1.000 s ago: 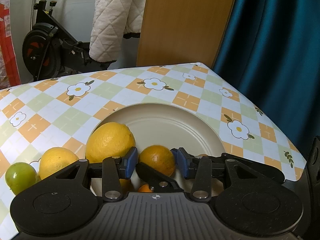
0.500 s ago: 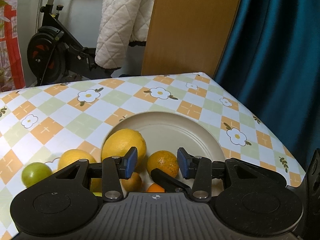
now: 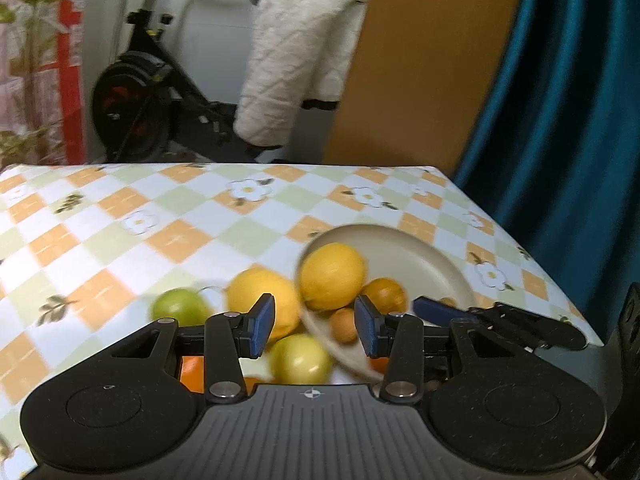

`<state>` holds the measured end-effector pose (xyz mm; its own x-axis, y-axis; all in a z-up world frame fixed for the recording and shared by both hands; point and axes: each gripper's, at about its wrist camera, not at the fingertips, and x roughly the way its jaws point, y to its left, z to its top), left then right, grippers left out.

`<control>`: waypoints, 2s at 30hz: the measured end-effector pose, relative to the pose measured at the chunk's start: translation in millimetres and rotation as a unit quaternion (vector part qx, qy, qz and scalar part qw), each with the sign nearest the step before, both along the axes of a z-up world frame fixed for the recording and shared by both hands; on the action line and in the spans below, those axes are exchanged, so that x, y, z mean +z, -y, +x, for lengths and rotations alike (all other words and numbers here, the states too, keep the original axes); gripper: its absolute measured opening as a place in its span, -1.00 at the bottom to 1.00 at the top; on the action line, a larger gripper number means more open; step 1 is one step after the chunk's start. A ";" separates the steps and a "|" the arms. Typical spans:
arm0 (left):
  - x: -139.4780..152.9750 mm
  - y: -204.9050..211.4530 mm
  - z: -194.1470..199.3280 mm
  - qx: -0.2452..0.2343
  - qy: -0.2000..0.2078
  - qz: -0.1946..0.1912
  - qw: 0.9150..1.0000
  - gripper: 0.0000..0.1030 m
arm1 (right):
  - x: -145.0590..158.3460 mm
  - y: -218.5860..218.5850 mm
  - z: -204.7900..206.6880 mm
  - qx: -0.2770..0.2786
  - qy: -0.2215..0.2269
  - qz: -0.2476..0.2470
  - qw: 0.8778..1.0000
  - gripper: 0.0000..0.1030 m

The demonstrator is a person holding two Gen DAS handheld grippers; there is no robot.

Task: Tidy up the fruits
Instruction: 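Move the open left tool back to the dark orange fruit in the pile, then close the left tool on the dark orange fruit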

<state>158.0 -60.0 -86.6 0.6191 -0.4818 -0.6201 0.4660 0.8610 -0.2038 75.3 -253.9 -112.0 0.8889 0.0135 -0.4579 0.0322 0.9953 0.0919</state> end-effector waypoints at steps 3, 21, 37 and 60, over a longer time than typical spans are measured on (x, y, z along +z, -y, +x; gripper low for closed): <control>-2.4 -19.1 -4.4 0.015 -0.003 -0.003 1.000 -0.10 | 2.7 -8.0 -2.1 0.013 -0.002 0.000 1.000 -0.21; -25.5 -71.3 -20.3 0.045 -0.027 -0.043 0.998 -0.11 | 3.8 -67.0 -13.3 0.079 -0.042 -0.031 0.996 -0.21; -39.0 -78.7 -9.4 0.032 -0.051 -0.094 0.994 -0.11 | -8.3 -100.3 -7.5 0.119 -0.072 -0.072 0.988 -0.23; -51.9 -51.4 4.2 -0.030 -0.074 -0.082 0.993 -0.10 | -13.3 -100.6 0.8 0.115 -0.089 -0.064 0.987 -0.23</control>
<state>162.2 -8.6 -138.5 0.4945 -0.6164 -0.6128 0.4694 0.7828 -0.4087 76.1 -153.3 -125.3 0.7737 0.1380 -0.6184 -0.1926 0.9810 -0.0221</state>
